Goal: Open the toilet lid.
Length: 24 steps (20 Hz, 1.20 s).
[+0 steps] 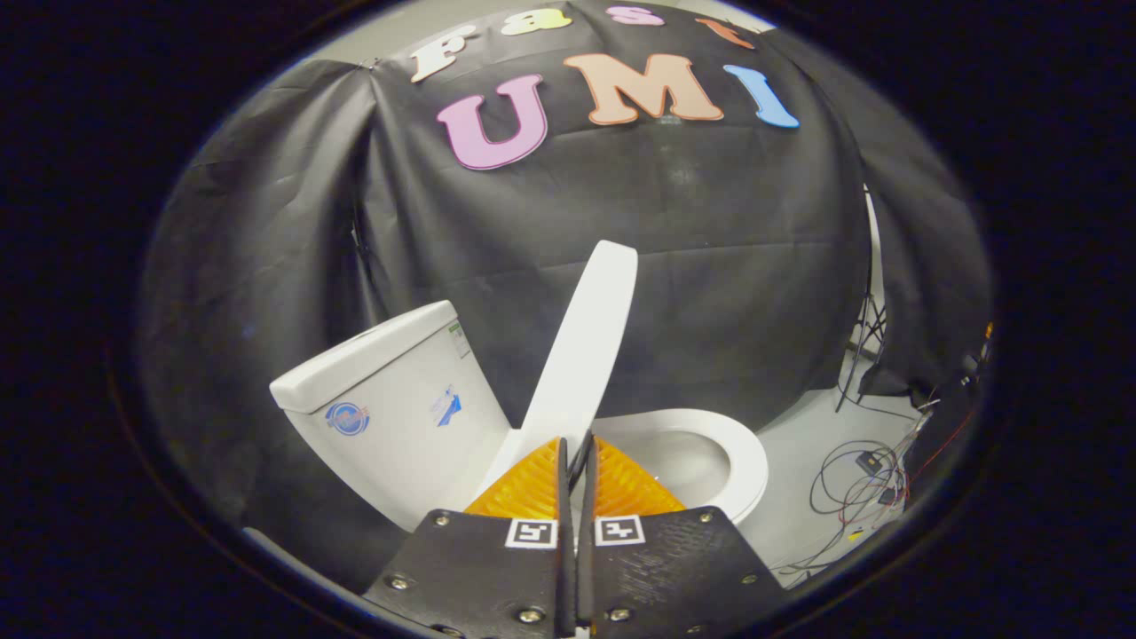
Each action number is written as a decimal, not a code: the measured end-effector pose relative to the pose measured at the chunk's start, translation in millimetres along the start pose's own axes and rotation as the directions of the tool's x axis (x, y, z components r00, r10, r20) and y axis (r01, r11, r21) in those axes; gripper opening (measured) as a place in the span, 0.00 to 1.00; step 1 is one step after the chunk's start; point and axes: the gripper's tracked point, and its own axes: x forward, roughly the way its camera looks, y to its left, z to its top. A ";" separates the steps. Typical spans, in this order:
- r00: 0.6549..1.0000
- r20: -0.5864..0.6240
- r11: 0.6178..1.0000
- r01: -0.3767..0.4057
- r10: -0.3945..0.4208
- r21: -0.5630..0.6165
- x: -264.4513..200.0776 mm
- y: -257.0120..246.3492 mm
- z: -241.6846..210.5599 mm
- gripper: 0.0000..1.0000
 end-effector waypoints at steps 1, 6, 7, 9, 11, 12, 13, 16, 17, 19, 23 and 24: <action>1.000 0.007 1.000 -0.004 0.004 -0.007 -0.6 5.8 2.2 0.02; 1.000 0.027 1.000 -0.012 0.013 -0.025 -0.5 27.3 8.6 0.01; 0.999 0.030 0.999 -0.014 0.015 -0.029 -0.8 30.6 10.4 0.01; 0.999 0.039 0.999 -0.023 0.024 -0.036 -0.7 41.5 11.3 0.01; 0.998 0.050 0.998 -0.030 0.033 -0.049 0.1 51.8 14.3 0.01; 0.998 0.055 0.998 -0.031 0.034 -0.056 0.7 56.4 14.9 0.02; 0.998 0.059 0.998 -0.032 0.036 -0.061 0.2 60.8 15.5 0.02; 0.996 0.072 0.997 -0.041 0.046 -0.066 -0.2 73.5 17.5 0.02; 0.996 0.075 0.997 -0.043 0.048 -0.064 1.1 77.5 18.1 0.02; 0.995 0.084 0.996 -0.046 0.052 -0.071 2.5 85.2 19.8 0.02; 0.993 0.103 0.996 -0.049 0.057 -0.076 3.0 99.6 20.5 0.02; 0.993 0.105 0.995 -0.052 0.060 -0.081 4.7 104.8 20.3 0.02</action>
